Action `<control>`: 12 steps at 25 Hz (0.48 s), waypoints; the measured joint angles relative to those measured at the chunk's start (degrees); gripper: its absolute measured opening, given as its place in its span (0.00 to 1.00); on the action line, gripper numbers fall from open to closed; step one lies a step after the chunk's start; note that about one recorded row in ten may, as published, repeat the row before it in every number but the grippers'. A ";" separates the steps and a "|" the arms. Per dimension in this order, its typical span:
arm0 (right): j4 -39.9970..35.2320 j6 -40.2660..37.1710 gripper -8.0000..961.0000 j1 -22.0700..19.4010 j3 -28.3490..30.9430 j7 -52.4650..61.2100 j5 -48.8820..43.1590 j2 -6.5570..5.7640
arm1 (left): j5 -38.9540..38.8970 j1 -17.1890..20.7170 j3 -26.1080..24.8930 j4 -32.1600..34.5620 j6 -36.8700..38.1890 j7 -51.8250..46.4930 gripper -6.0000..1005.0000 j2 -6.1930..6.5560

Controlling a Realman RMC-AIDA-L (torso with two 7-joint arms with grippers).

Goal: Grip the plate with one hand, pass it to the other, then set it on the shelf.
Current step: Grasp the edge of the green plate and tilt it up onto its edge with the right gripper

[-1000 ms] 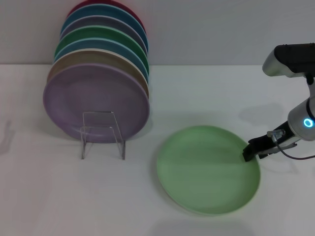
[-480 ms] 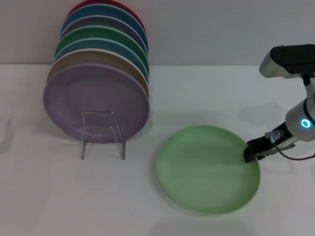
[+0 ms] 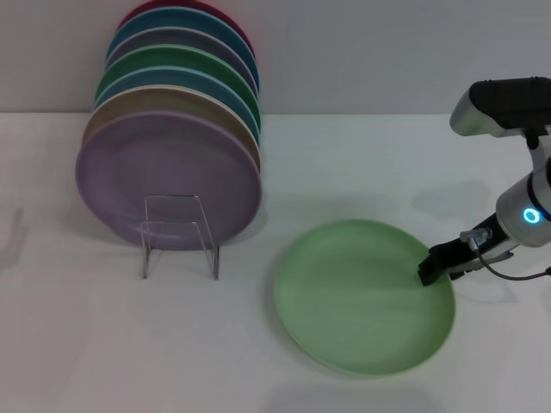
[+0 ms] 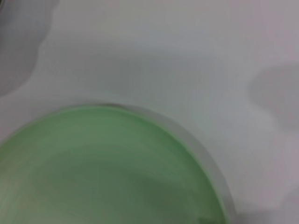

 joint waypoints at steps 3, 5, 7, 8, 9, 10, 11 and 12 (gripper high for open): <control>-0.98 -0.03 0.44 0.40 -0.02 0.00 0.00 0.00 | 0.00 0.00 0.02 -0.08 0.00 0.03 0.80 -0.01; -1.39 -0.07 0.42 0.51 -0.24 -0.08 0.00 0.00 | 0.00 0.00 0.04 -0.18 0.00 0.04 0.80 -0.01; -1.54 -0.36 0.39 0.54 -0.74 -0.20 -0.01 0.00 | 0.00 0.00 0.05 -0.20 0.00 0.07 0.80 -0.01; -1.55 -0.53 0.37 0.53 -0.97 -0.21 -0.06 0.00 | 0.00 0.00 0.05 -0.21 0.01 0.10 0.80 -0.01; -1.40 -0.83 0.36 0.44 -1.47 -0.22 -0.14 0.00 | 0.00 0.00 0.05 -0.22 0.02 0.14 0.80 -0.01; -1.40 -0.83 0.34 0.44 -1.47 -0.22 -0.14 0.00 | 0.00 0.00 0.05 -0.22 0.02 0.14 0.80 -0.01; -1.28 -0.90 0.33 0.42 -1.71 -0.22 -0.14 0.00 | 0.00 0.00 0.05 -0.22 0.04 0.14 0.80 0.00; -1.17 -0.92 0.31 0.43 -1.88 -0.24 -0.15 0.00 | 0.00 0.00 0.05 -0.22 0.06 0.15 0.80 0.01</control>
